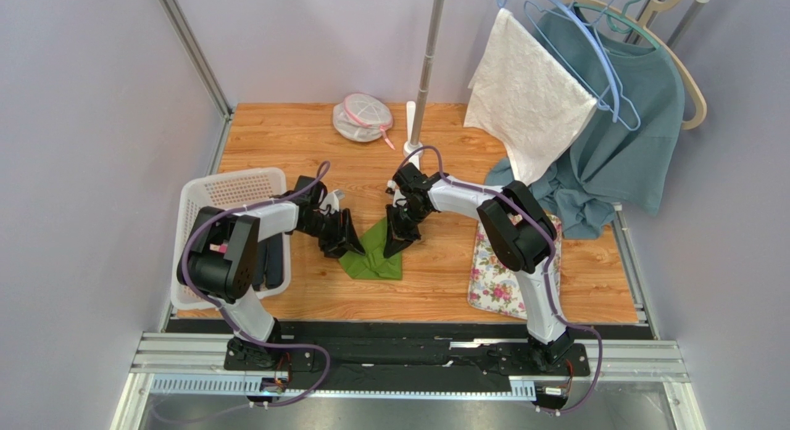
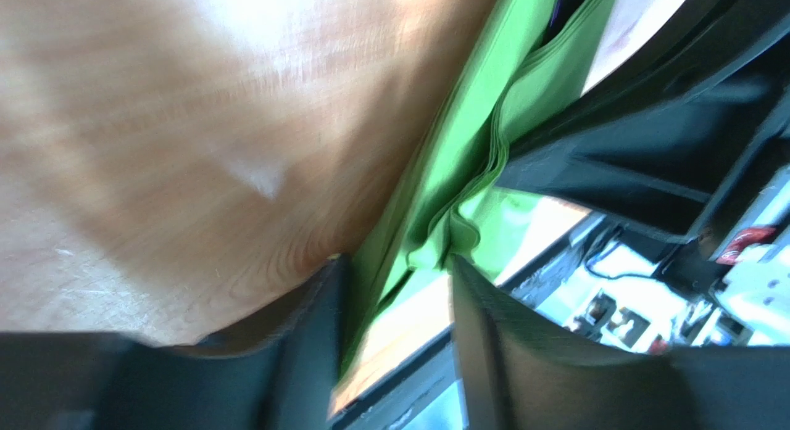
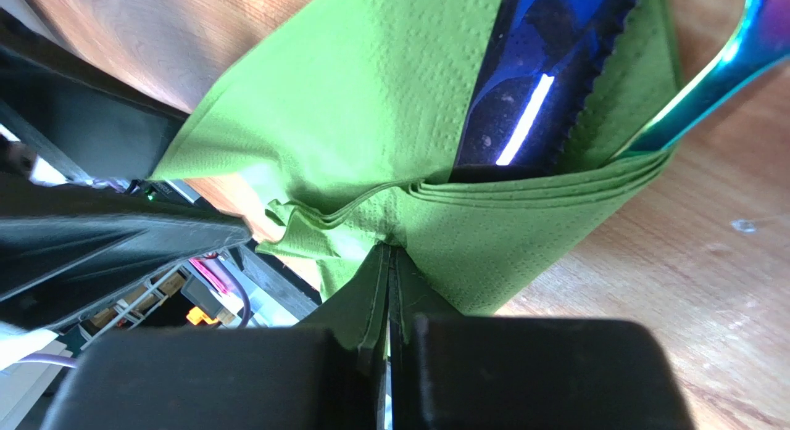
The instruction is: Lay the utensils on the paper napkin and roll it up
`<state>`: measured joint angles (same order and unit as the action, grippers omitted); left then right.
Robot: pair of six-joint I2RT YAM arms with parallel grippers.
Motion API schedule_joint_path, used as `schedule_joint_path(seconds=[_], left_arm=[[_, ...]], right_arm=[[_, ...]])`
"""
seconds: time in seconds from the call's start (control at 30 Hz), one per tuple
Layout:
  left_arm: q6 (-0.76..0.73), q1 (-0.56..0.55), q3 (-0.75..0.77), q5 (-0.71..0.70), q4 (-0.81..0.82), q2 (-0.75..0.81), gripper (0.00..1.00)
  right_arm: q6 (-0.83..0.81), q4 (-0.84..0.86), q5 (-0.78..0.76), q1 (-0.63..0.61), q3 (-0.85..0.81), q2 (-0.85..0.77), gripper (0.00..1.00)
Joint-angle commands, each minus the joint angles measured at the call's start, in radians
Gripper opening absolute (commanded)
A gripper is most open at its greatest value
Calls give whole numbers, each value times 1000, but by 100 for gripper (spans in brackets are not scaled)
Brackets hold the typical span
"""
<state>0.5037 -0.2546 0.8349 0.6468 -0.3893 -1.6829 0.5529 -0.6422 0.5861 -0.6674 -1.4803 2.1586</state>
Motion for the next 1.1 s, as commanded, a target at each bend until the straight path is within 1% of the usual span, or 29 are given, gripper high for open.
schedule_joint_path(seconds=[0.0, 0.13, 0.23, 0.27, 0.33, 0.47, 0.57, 0.67, 0.9, 1.07], left_arm=[[-28, -3, -16, 37, -46, 17, 47], [-22, -3, -10, 54, -49, 29, 37], [-34, 3, 0, 47, -69, 58, 26], [-33, 5, 4, 51, -71, 64, 19], [-30, 3, 13, 82, -47, 89, 14], [31, -21, 18, 169, 18, 137, 8], [80, -63, 30, 209, 70, 144, 6], [130, -106, 33, 217, 127, 131, 4], [233, -164, 20, 211, 294, 28, 4], [204, -176, 26, 146, 279, -50, 6]], right_arm=[[-47, 18, -207, 3, 11, 72, 0], [-47, 18, -212, 3, 14, 67, 0], [-47, 19, -216, 3, 14, 66, 0], [-48, 19, -216, 3, 17, 66, 0], [-47, 19, -218, 3, 15, 66, 0], [-41, 24, -220, 2, 17, 66, 0], [-39, 24, -223, 2, 18, 66, 0], [-33, 27, -224, 2, 15, 66, 0], [-24, 27, -223, 2, 15, 64, 0], [-18, 24, -223, 3, 17, 63, 0]])
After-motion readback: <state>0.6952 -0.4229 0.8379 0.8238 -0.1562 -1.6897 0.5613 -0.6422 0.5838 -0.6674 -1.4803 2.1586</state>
